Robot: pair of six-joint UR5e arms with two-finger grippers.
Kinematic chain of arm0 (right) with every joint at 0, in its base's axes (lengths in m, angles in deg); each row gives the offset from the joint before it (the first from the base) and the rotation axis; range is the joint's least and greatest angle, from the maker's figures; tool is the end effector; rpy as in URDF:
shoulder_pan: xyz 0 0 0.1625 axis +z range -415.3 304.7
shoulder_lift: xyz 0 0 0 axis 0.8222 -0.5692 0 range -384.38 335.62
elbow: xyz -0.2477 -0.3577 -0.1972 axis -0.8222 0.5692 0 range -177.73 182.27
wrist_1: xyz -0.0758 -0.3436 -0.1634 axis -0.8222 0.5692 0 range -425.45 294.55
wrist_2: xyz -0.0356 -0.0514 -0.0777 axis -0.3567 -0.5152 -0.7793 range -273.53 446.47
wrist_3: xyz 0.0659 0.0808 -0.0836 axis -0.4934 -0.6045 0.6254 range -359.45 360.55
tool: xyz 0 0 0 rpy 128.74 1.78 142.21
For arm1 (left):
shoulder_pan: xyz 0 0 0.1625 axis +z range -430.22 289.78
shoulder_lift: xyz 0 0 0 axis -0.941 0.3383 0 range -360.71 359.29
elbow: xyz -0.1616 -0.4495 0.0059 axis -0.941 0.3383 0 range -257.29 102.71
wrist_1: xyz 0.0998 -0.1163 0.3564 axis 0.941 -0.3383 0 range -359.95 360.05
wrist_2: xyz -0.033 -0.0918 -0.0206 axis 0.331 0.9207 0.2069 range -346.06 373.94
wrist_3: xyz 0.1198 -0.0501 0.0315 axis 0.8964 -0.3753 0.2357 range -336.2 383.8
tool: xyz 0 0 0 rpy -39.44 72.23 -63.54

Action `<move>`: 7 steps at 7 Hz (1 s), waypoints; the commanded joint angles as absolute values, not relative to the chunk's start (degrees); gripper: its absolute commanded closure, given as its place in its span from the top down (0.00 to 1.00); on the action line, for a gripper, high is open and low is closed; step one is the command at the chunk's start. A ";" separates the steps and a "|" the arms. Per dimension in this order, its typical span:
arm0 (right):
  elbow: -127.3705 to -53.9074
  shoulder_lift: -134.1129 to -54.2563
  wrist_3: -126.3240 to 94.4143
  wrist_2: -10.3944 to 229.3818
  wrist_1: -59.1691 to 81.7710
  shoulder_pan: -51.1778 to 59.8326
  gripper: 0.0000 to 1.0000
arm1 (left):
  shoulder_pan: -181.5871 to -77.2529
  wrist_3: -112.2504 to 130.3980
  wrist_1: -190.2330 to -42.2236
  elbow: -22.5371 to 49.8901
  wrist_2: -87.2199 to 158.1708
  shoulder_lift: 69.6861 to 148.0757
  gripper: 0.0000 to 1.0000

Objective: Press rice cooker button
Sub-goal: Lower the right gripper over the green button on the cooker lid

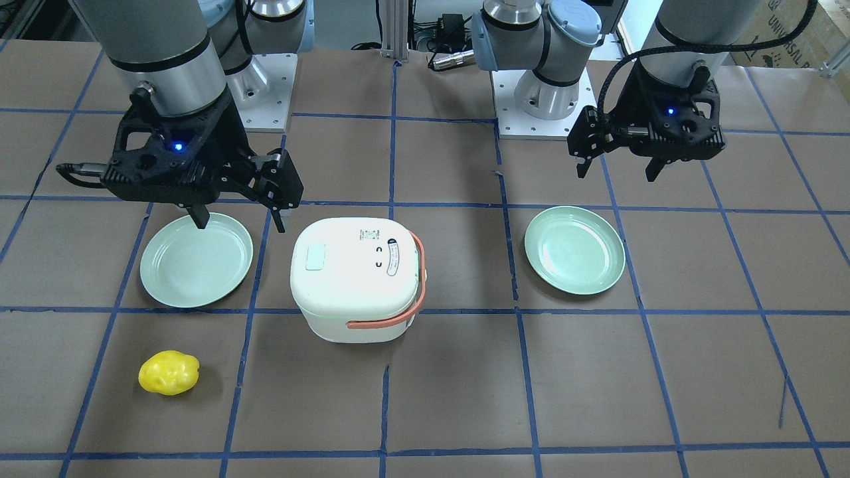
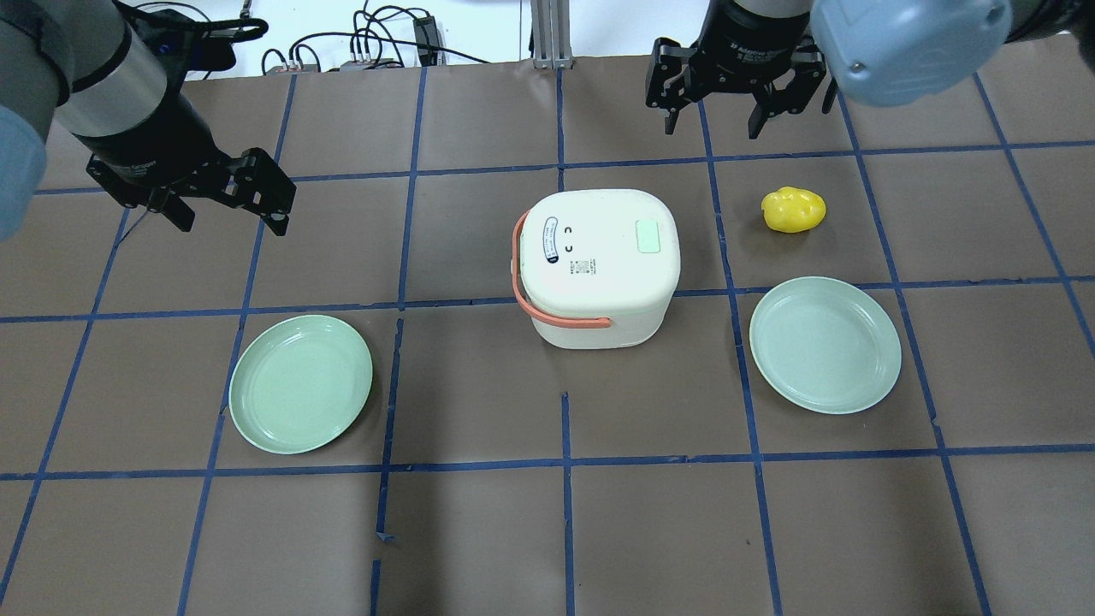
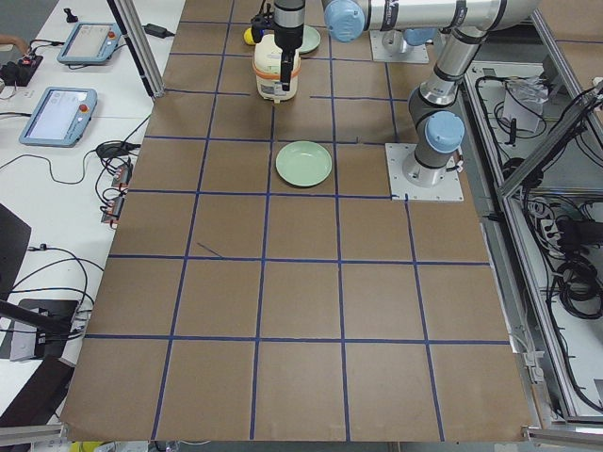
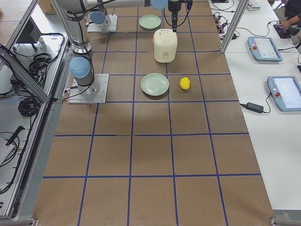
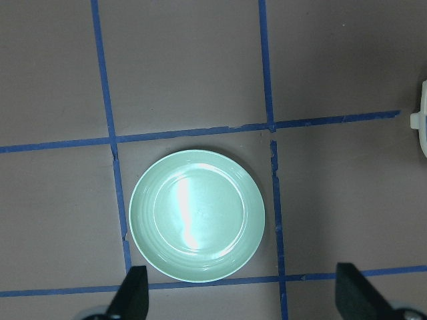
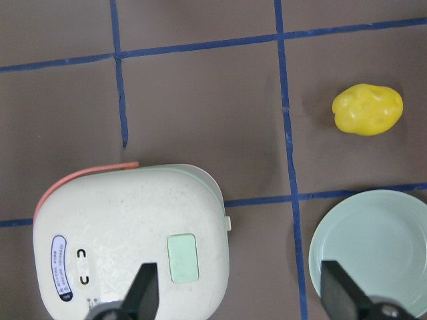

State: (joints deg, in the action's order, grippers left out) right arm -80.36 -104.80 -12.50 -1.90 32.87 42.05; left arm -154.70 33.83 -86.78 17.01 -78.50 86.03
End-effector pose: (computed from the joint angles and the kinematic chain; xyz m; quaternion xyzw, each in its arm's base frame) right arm 0.2071 -0.5349 0.4973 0.0489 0.9973 -0.0500 0.0234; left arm -0.0845 -0.4519 0.5030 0.0389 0.9988 -0.0155 0.0236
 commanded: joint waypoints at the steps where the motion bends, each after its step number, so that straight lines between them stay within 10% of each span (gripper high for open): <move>1: -84.90 -105.41 -16.48 -1.51 33.34 42.17 0.36 | -154.69 33.82 -86.78 17.01 -78.52 86.03 1.00; 7: -87.12 -101.02 -16.24 1.04 37.29 43.04 0.24 | -154.69 33.82 -86.78 17.01 -78.52 86.03 1.00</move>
State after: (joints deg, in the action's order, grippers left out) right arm -87.06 -101.99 -16.25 0.51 36.18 42.65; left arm -154.69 33.82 -86.79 17.01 -78.52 86.04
